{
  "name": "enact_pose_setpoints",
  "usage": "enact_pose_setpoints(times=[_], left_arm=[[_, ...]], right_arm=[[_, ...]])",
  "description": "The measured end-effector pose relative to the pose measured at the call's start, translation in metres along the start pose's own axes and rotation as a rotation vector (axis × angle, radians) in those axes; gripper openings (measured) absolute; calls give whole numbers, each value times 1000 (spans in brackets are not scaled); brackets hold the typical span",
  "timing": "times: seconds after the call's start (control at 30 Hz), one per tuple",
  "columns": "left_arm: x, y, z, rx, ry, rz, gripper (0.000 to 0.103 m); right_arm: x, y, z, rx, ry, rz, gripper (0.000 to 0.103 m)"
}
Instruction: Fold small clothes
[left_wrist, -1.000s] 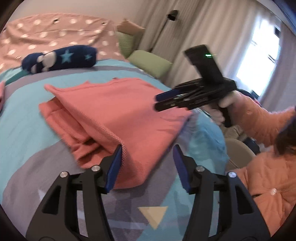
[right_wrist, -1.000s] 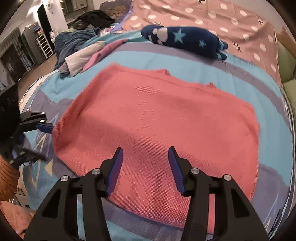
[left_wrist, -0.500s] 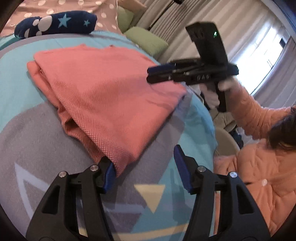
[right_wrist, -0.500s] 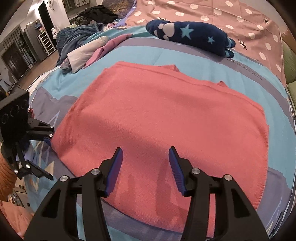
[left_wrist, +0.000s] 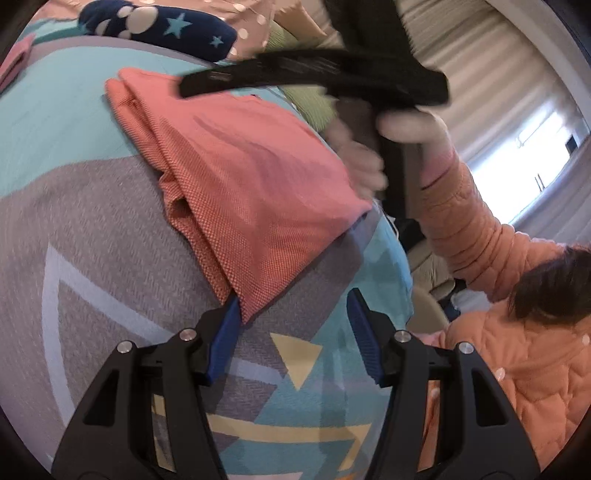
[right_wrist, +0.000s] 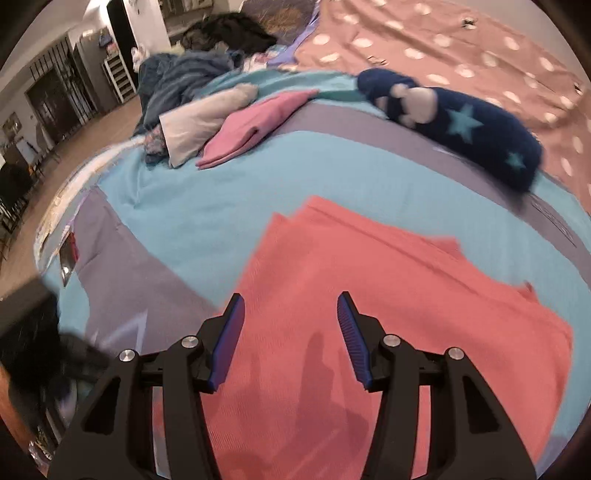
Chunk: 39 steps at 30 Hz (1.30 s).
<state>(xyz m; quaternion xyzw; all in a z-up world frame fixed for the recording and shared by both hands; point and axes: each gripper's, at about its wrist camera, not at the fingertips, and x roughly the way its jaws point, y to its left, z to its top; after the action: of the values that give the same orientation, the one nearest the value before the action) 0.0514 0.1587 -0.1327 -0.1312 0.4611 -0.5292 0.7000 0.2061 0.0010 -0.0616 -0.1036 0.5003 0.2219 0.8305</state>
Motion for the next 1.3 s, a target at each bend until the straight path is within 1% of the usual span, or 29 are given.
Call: enact_pose_setpoints(times=[0.07,0.13,0.17,0.2,0.27,0.3,0.4,0.47,0.5,0.53,0.57,0.6,0.67,0.7,0.73,0.77,0.83,0.9,0.93,0.97,1.0,1.03,1.1,1.13,1.17,1.2,1.23,1.27,1.3], left_arm=[[0,-5,-3,8,-1,22,57],[0,-7,-5,9,-1,34,57],[0,-7,-6,8,-2,35,57],[0,-8,-5,6,-4,35,57],[1,-8,-6,2,-12,35,57],[0,-7,-7,2,-16,36,57],[0,-8,-9,2,-28,40,57],[0,-11,-9,7,-25,45,57],[2,-14,-11,11,-23,49,57],[3,-16,-12,17,-20,56,57],[3,-18,-13,22,-19,70,57],[5,-21,-14,23,-19,78,57],[1,-23,-14,22,-22,104,57],[-2,-25,-16,26,-18,130,57],[-6,-26,-18,34,-22,155,58],[-13,-28,-22,38,-39,192,59],[-28,-25,-22,18,-81,238,59],[-41,-21,-20,-13,-143,266,59],[-46,-19,-18,-28,-177,270,59],[-53,-16,-13,-49,-226,270,59],[-56,-13,-8,-61,-252,266,59],[-58,-10,-1,-78,-285,264,59],[-52,-4,13,-115,-311,262,59],[-39,-3,21,-139,-292,295,61],[-26,3,26,-157,-250,364,61],[-6,8,30,-144,-170,498,58],[5,2,30,-66,-163,570,59],[9,-5,28,-17,-157,607,61],[14,-13,29,19,-128,655,61]], right_arm=[[20,13,14,-39,37,-66,53],[44,21,27,-34,115,-120,53],[50,23,29,-29,130,-133,53],[58,27,33,-48,135,-165,53],[62,30,37,-91,91,-231,18],[63,26,40,-71,83,-228,10],[67,3,47,53,46,-122,7],[67,-7,49,89,5,-46,6],[67,-8,49,92,-11,-3,3],[66,-11,50,98,-27,96,3],[65,-14,50,108,-35,149,3],[60,-19,48,123,-47,153,4],[42,-27,42,142,-88,166,10],[27,-31,37,141,-120,174,18],[10,-34,30,129,-159,170,23],[-1,-35,25,117,-182,166,25],[-37,-36,1,67,-251,127,37],[-58,-35,-23,32,-269,127,38],[-66,-31,-42,14,-234,140,38],[-67,-30,-52,6,-202,145,38],[-68,-26,-73,-2,-148,168,38],[-65,-24,-92,7,-116,196,38],[-50,-19,-121,32,-28,191,38],[-37,-18,-142,51,15,155,38],[-43,-16,-151,53,-56,152,38],[-48,-14,-156,47,-73,147,38],[-54,-13,-159,57,-59,138,38],[-60,-16,-160,80,-62,141,38],[-71,-22,-162,120,-83,146,38]])
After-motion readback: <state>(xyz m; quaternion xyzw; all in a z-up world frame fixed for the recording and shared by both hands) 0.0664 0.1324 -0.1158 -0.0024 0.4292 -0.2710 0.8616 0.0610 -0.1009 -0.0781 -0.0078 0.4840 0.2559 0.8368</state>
